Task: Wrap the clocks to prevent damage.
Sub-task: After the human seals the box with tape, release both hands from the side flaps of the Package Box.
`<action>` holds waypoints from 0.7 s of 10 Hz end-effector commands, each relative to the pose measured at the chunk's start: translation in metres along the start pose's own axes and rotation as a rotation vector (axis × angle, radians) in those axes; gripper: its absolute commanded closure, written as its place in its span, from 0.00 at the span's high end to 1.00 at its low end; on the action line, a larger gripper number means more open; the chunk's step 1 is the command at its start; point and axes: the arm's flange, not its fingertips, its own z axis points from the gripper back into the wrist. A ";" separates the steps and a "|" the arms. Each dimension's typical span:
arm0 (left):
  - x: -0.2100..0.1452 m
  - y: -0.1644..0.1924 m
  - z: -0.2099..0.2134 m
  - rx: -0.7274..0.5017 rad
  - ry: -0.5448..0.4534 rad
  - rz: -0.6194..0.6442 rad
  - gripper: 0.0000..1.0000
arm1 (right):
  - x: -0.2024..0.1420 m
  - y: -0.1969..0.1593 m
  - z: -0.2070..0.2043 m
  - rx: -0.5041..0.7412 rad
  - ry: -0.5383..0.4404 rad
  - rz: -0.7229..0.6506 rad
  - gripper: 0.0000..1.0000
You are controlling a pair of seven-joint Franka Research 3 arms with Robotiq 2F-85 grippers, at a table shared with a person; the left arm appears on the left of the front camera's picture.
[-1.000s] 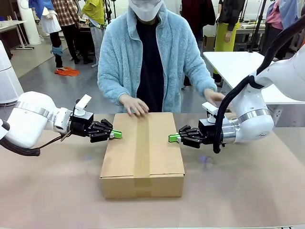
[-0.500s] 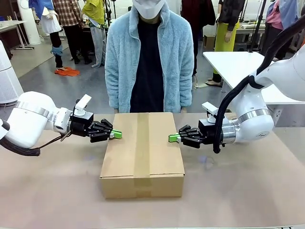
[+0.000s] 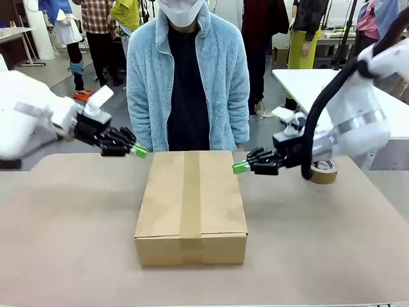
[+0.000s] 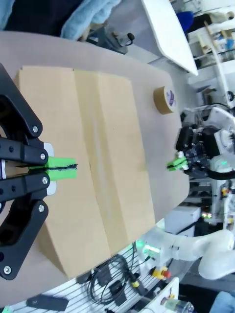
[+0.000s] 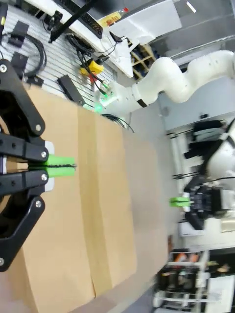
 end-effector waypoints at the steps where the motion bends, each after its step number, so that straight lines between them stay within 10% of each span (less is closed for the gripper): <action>1: 0.032 -0.008 0.040 -0.043 0.124 0.032 0.00 | 0.057 0.046 0.024 -0.041 0.211 -0.063 0.01; 7: 0.075 -0.057 0.107 -0.036 0.288 0.074 0.00 | 0.134 0.112 0.062 -0.267 0.416 -0.098 0.01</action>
